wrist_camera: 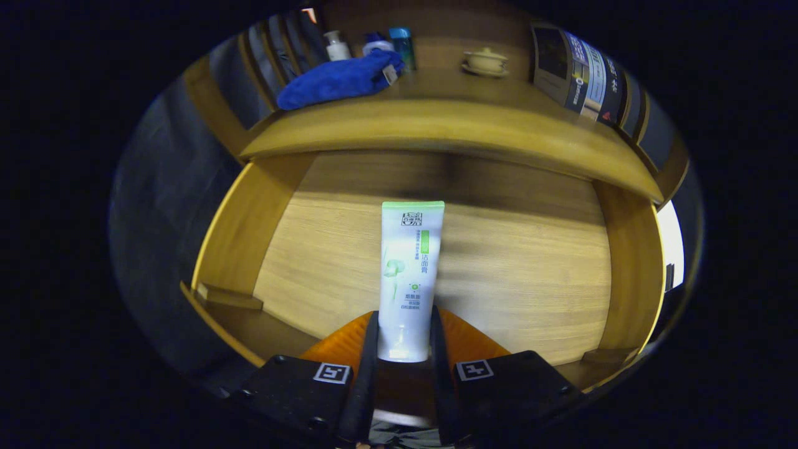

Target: Pull open the drawer, take out the items inside it, and place them on the countertop above the cabinet.

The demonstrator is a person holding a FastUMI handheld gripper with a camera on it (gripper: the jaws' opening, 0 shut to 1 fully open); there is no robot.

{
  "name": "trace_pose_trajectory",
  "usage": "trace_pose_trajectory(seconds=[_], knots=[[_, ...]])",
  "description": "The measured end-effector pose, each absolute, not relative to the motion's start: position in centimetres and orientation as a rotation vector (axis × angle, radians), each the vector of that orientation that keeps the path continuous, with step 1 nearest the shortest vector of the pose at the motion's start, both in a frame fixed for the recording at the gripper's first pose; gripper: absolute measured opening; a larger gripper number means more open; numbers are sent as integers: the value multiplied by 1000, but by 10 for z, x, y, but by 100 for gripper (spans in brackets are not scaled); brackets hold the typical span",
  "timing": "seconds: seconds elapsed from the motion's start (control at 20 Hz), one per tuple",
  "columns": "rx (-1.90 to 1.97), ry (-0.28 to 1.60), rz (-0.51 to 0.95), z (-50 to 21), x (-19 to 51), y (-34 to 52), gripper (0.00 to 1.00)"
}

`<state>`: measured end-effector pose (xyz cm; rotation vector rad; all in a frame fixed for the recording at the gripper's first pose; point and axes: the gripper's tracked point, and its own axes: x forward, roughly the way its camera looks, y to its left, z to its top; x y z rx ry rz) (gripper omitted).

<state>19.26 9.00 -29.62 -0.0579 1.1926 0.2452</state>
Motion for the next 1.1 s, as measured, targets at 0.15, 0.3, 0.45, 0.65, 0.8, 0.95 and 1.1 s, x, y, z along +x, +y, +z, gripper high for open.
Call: trace_pose_trajectory(seconds=[0.15,0.3,0.45,0.65,0.8,0.95,1.1], knots=[[-6,1164,346,-256,180,109,48],[30,1029,349,-216,219,115,48],[6,932,257,-198,285,99,48],[103,920,178,-215,346,85,47],[118,894,102,-234,380,70,48],[95,876,64,-247,391,64,48],[66,858,49,-253,396,64,48]])
